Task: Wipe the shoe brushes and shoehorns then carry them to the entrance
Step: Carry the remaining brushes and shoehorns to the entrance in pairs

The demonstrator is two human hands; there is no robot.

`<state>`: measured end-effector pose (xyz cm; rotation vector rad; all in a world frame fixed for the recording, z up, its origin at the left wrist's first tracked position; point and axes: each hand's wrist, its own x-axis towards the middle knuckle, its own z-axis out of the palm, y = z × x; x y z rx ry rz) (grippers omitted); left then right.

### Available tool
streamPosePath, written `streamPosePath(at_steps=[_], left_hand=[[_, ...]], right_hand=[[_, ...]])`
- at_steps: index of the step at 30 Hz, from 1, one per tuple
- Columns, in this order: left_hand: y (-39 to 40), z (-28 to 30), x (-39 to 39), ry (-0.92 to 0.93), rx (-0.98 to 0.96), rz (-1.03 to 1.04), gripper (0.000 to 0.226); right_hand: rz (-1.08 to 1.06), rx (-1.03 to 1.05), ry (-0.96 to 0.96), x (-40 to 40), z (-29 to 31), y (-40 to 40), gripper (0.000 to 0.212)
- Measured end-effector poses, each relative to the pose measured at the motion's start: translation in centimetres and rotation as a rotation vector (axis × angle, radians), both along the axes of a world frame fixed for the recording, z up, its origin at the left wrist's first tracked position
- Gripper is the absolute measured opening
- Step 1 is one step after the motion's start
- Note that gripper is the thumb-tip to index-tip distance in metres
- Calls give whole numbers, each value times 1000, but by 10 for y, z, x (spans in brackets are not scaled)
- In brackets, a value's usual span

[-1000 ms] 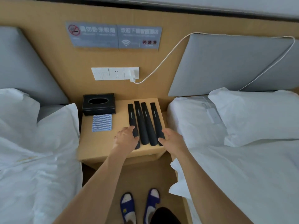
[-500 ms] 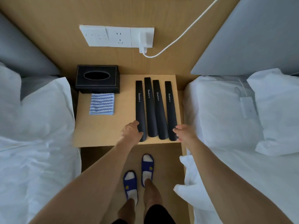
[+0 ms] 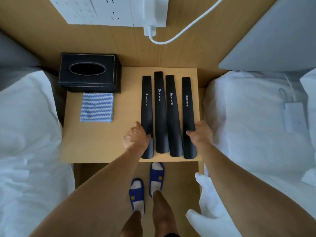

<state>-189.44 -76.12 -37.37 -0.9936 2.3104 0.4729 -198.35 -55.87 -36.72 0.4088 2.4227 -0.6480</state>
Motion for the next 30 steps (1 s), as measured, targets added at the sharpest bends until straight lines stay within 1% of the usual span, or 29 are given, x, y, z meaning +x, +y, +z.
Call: streamPosePath(at_steps=[4, 6, 9, 12, 14, 17, 20, 23, 27, 30], left_hand=[[-4, -5, -8, -38, 53, 48, 42], [-6, -6, -11, -61, 85, 73, 39], [-13, -3, -13, -80, 121, 89, 37], [-24, 6, -11, -65, 110, 95, 32], [-30, 15, -9, -44, 91, 78, 29], [-32, 32, -7, -1, 54, 6, 24], [-27, 53, -7, 29, 35, -119, 17], [-12, 75, -10, 88, 50, -270, 11], [14, 113, -21, 205, 108, -404, 12], [35, 149, -36, 293, 138, -452, 4]], right_hand=[[5, 40, 8, -7, -10, -2, 28], [15, 48, -14, -10, -14, -2, 20], [20, 14, -37, -12, -14, 1, 10], [12, -9, -47, -12, -7, 6, 18], [25, -20, -53, -11, 1, 12, 18], [-22, -74, -32, -10, 18, 22, 22], [-71, -104, 10, -8, 43, 36, 18], [-98, -111, 58, -5, 75, 55, 34], [-125, -107, 153, -2, 120, 84, 39], [-159, -130, 212, -1, 157, 104, 40]])
